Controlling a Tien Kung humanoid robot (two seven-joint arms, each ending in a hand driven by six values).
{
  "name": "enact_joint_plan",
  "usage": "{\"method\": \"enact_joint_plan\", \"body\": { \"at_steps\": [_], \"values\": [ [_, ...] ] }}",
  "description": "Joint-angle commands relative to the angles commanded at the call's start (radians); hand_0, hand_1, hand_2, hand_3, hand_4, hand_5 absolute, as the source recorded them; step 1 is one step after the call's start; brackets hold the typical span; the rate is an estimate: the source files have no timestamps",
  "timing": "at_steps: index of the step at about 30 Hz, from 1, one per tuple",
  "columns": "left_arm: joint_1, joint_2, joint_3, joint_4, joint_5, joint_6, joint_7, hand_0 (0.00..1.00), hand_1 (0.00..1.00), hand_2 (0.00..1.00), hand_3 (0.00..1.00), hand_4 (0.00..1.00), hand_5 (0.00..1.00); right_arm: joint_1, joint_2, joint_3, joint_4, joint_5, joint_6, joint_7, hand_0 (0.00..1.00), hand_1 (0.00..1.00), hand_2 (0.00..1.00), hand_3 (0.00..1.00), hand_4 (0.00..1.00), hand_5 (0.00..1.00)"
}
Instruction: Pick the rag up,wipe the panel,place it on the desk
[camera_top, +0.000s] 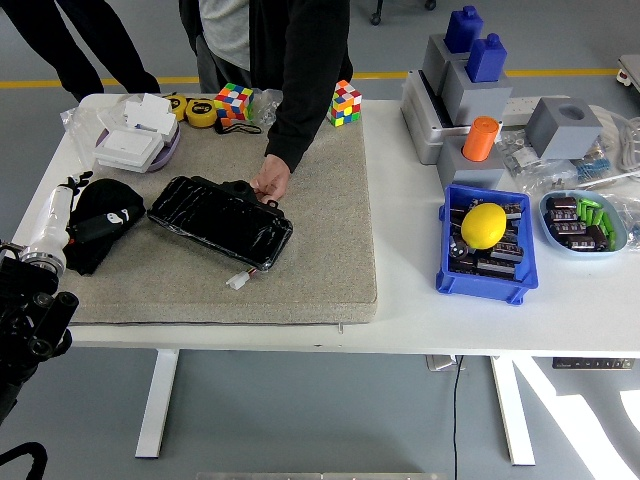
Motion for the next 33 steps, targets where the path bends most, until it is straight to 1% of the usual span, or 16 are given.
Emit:
{"method": "enact_joint_plan", "body": {
  "at_steps": [3,4,7,9,10,15,16,21,22,24,27,28,32,33],
  "values": [
    [-0.009,-0.007,-0.010,0.025,0.008,0.013,-0.005,0.844,0.867,0.861,0.868,0.998,0.227,0.000,0.000,-0.002,0.000,0.001,0.000,0.000,0.533,0.557,0.492,0.521,0.878,0.369],
    [-0.012,-0.010,-0.015,0.033,0.007,0.020,-0.011,0.761,0.784,0.783,0.815,0.994,0.131,0.000,0.001,-0.004,0.000,0.002,0.000,0.000,0.533,0.557,0.492,0.521,0.878,0.369],
    [-0.020,-0.015,-0.022,0.049,-0.001,0.046,-0.039,0.761,0.784,0.783,0.815,0.994,0.131,0.000,0.001,-0.007,0.000,0.004,0.000,0.000,0.533,0.557,0.492,0.521,0.878,0.369],
    [-0.026,-0.020,-0.031,0.057,-0.001,0.054,-0.048,0.761,0.784,0.783,0.815,0.994,0.131,0.000,0.001,-0.008,0.000,0.004,0.000,0.000,0.533,0.557,0.492,0.521,0.878,0.369],
    [-0.028,-0.022,-0.035,0.059,0.001,0.056,-0.048,0.587,0.534,0.543,0.593,0.734,0.002,0.001,0.000,-0.008,0.000,0.004,0.000,0.000,0.533,0.558,0.492,0.521,0.878,0.369],
    [-0.049,-0.033,-0.049,0.085,0.039,0.064,-0.044,0.587,0.534,0.543,0.593,0.734,0.002,0.001,0.000,-0.008,0.000,0.006,-0.001,0.000,0.533,0.558,0.492,0.521,0.878,0.369],
    [-0.052,-0.035,-0.050,0.090,0.044,0.066,-0.044,0.488,0.446,0.507,0.575,0.683,0.002,0.001,-0.001,-0.008,0.000,0.007,-0.001,0.000,0.533,0.557,0.491,0.520,0.877,0.368],
    [-0.060,-0.044,-0.063,0.106,0.029,0.088,-0.072,0.488,0.446,0.507,0.575,0.683,0.002,0.001,0.000,-0.010,0.000,0.006,-0.001,0.001,0.533,0.557,0.491,0.520,0.877,0.368],
    [-0.061,-0.045,-0.064,0.108,0.023,0.097,-0.081,0.363,0.377,0.461,0.577,0.619,0.002,0.001,0.000,-0.010,0.001,0.006,-0.001,0.001,0.533,0.558,0.491,0.520,0.878,0.367],
    [-0.062,-0.045,-0.064,0.111,0.018,0.108,-0.090,0.363,0.377,0.461,0.577,0.619,0.002,0.000,0.000,-0.012,0.001,0.007,-0.001,0.001,0.533,0.558,0.491,0.520,0.878,0.367],
    [-0.065,-0.044,-0.063,0.112,0.022,0.114,-0.086,0.363,0.377,0.461,0.577,0.619,0.002,0.001,0.000,-0.010,0.001,0.005,-0.002,0.001,0.533,0.558,0.491,0.520,0.878,0.367],
    [-0.065,-0.044,-0.063,0.112,0.023,0.114,-0.084,0.285,0.306,0.374,0.569,0.570,0.002,0.001,0.000,-0.010,0.000,0.004,-0.002,0.001,0.534,0.558,0.491,0.520,0.877,0.366],
    [-0.060,-0.040,-0.073,0.098,0.030,0.120,-0.079,0.285,0.306,0.374,0.569,0.570,0.002,0.001,0.000,-0.009,0.001,0.006,-0.002,0.002,0.534,0.558,0.491,0.520,0.877,0.366],
    [-0.056,-0.039,-0.083,0.086,0.030,0.123,-0.079,0.285,0.306,0.374,0.569,0.570,0.002,0.001,0.000,-0.010,0.002,0.007,-0.002,0.002,0.534,0.558,0.491,0.520,0.877,0.366]
  ]
}}
